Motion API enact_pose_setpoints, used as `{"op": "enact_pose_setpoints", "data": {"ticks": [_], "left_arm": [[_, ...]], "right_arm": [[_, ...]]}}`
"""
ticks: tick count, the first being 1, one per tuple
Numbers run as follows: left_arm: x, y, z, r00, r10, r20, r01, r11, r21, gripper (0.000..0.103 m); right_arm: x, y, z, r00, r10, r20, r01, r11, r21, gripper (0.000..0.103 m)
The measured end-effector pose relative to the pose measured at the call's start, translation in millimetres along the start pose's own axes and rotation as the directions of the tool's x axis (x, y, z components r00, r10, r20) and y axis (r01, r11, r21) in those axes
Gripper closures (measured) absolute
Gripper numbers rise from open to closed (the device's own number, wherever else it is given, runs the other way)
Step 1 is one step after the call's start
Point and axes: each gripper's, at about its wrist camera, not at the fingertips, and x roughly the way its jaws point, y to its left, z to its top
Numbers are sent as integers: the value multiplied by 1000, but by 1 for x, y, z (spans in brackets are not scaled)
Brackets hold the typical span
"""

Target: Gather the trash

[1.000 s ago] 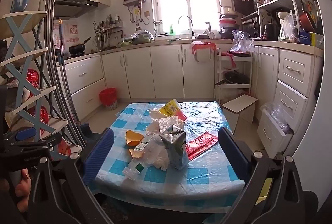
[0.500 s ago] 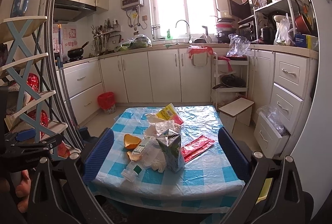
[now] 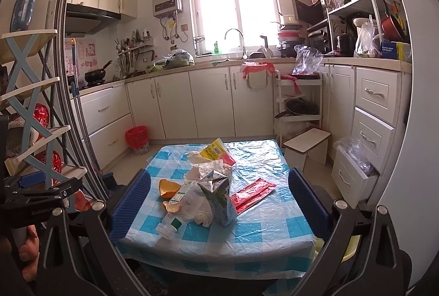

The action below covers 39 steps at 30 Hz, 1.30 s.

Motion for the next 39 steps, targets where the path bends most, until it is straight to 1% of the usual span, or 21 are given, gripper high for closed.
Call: {"op": "enact_pose_setpoints", "data": {"ticks": [11, 16, 18, 34, 39], "left_arm": [[-3, -3, 0, 1000, -2, 0, 2, 1000, 4, 8], [-3, -3, 0, 1000, -2, -1, 2, 1000, 4, 8], [-3, -3, 0, 1000, -3, -2, 3, 1000, 4, 8], [2, -3, -3, 1000, 1, -9, -1, 1000, 9, 8], [8, -2, -3, 999, 18, -35, -17, 1000, 11, 8]], "right_arm": [[-1, -2, -2, 1000, 7, 3, -7, 1000, 29, 7], [1, -5, -4, 999, 12, -35, -10, 999, 46, 7], [1, -5, -5, 999, 12, -36, -10, 999, 47, 7], [1, -7, -7, 1000, 19, -15, -18, 997, 76, 7], [-1, -7, -6, 1000, 24, -3, -24, 997, 80, 7]]}}
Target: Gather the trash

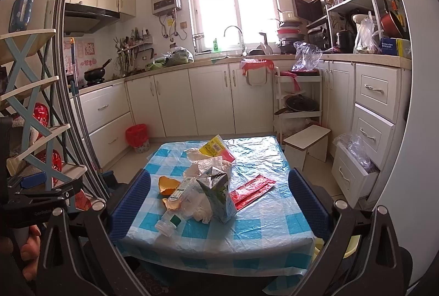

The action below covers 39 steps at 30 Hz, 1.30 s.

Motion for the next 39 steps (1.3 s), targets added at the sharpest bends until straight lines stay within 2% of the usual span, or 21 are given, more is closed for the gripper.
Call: {"op": "enact_pose_setpoints", "data": {"ticks": [19, 31, 39], "left_arm": [[-1, -6, 0, 1000, 10, -3, -10, 1000, 27, 8], [12, -9, -2, 999, 3, -35, -2, 1000, 24, 8], [49, -11, -9, 993, -20, -116, 23, 1000, 20, 8]], "right_arm": [[0, 2, 1, 1000, -6, -13, 6, 1000, -2, 7], [23, 1, -9, 995, -33, -90, 30, 999, -31, 7], [77, -1, -33, 977, -13, -213, -5, 997, -81, 7]]}}
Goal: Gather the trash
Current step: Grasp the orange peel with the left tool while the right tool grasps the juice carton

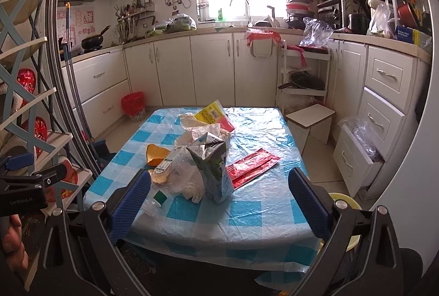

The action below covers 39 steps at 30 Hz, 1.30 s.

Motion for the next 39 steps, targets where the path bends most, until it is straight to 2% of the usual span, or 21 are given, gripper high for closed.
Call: {"op": "enact_pose_setpoints", "data": {"ticks": [8, 13, 17, 18, 20, 22, 23, 26, 28, 29, 31, 32, 34, 35, 39], "left_arm": [[50, -5, 8, 999, -30, -45, 29, 1000, -4, 8], [99, -8, 19, 989, -85, -124, 78, 995, -62, 8], [154, -12, 34, 976, -127, -179, 104, 986, -132, 8], [166, -15, 39, 977, -117, -176, 96, 987, -125, 8], [193, -20, 49, 978, -120, -170, 102, 989, -108, 8], [217, -24, 58, 974, -148, -170, 134, 987, -93, 10], [231, -26, 63, 972, -153, -178, 141, 987, -77, 12], [263, -33, 71, 960, -181, -214, 176, 983, -44, 26], [280, -35, 71, 947, -196, -255, 194, 980, -35, 46], [288, -35, 70, 937, -216, -276, 214, 976, -40, 52], [299, -36, 67, 921, -245, -303, 239, 969, -57, 84], [300, -36, 67, 921, -250, -298, 241, 968, -67, 85], [299, -32, 68, 913, -279, -297, 261, 960, -99, 97], [296, -30, 68, 911, -289, -295, 265, 957, -118, 97], [271, -18, 72, 929, -270, -253, 239, 960, -146, 98]], "right_arm": [[65, -1, 3, 999, 19, -43, -23, 995, -95, 7], [100, -6, 4, 994, 68, -81, -76, 992, -97, 8], [119, -10, 6, 985, 134, -105, -142, 987, -75, 29], [123, -11, 6, 982, 157, -109, -165, 984, -65, 33], [130, -11, 7, 976, 184, -118, -191, 980, -49, 54], [134, -15, 8, 969, 218, -116, -222, 975, -18, 68], [135, -18, 7, 967, 230, -112, -232, 973, -1, 71], [138, -24, 6, 962, 254, -100, -251, 967, 39, 72], [140, -28, 5, 957, 272, -99, -266, 961, 71, 72], [141, -30, 5, 955, 280, -97, -272, 958, 87, 72], [141, -34, 5, 950, 299, -91, -287, 950, 123, 73], [140, -36, 6, 947, 309, -84, -296, 945, 137, 73], [137, -37, 6, 941, 331, -75, -315, 935, 164, 73], [137, -37, 6, 938, 339, -72, -323, 930, 175, 74], [136, -45, 7, 924, 379, -60, -353, 901, 250, 74]]}}
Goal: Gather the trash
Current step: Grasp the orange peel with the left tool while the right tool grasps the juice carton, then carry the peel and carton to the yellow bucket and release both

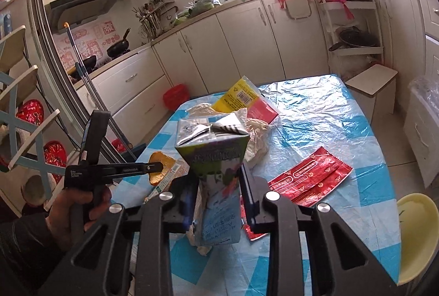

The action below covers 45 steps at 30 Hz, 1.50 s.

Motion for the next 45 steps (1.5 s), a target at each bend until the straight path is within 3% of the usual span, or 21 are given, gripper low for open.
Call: {"op": "enact_pose_setpoints", "data": {"ticks": [8, 19, 34, 45], "left_arm": [[-64, 17, -10, 995, 6, 95, 0, 998, -55, 98], [-136, -5, -23, 980, -70, 188, 73, 997, -9, 98], [-166, -60, -32, 963, -174, 206, 164, 984, 67, 98], [-166, -128, -34, 946, -278, 169, 255, 955, 150, 98]], "right_arm": [[-26, -7, 4, 998, 47, 47, -51, 994, 94, 74], [-77, -10, 11, 989, 28, 148, -46, 992, 117, 74], [-138, -51, 7, 974, -112, 198, 81, 984, 161, 74], [-168, -96, 12, 952, -273, 135, 248, 952, 178, 74]]}}
